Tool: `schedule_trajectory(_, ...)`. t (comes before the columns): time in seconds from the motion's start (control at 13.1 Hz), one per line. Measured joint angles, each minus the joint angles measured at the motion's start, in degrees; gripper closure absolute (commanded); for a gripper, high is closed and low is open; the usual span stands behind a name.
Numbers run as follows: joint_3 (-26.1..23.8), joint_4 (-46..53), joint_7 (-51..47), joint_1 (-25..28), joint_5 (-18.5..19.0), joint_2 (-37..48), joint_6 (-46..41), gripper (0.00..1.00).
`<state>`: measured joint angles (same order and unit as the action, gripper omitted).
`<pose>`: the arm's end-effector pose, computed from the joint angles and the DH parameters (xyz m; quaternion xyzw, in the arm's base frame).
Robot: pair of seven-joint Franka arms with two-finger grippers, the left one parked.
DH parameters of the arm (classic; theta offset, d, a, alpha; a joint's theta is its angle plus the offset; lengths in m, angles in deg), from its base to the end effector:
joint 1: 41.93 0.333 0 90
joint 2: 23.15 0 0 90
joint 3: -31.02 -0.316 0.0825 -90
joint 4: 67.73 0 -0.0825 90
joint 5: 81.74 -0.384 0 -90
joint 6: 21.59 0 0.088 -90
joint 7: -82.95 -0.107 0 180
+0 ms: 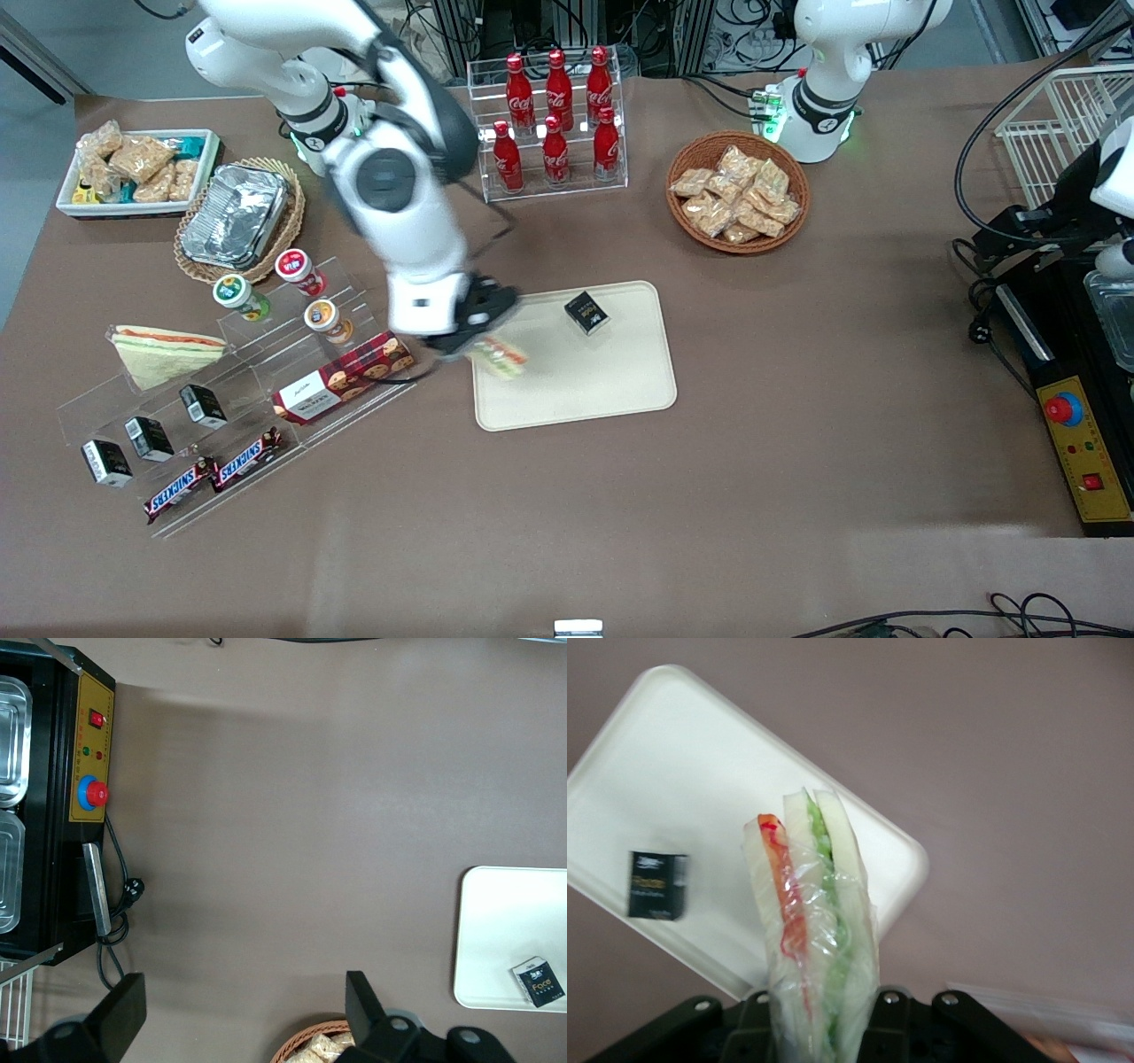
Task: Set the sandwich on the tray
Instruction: 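Lower the sandwich onto the cream tray beside the black box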
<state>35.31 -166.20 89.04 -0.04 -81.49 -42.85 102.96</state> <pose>0.5210 0.4067 0.3982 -0.9251 -0.3752 -0.0579 0.0014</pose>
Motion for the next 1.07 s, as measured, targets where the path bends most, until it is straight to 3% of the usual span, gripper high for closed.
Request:
schedule_trajectory(0.15,0.1,0.0,0.0,5.6,2.6,-4.8,5.6,0.84)
schedule_trajectory(0.38,0.4,0.0,5.7,6.8,9.1,-9.6,13.5,0.83)
schedule_trajectory(0.76,1.3,0.4,22.2,4.2,9.8,-16.1,26.5,0.83)
schedule_trajectory(0.92,1.3,1.0,24.7,2.9,9.8,-20.1,32.8,0.82)
schedule_trajectory(1.07,1.2,1.7,24.9,2.7,9.8,-23.1,35.7,0.75)
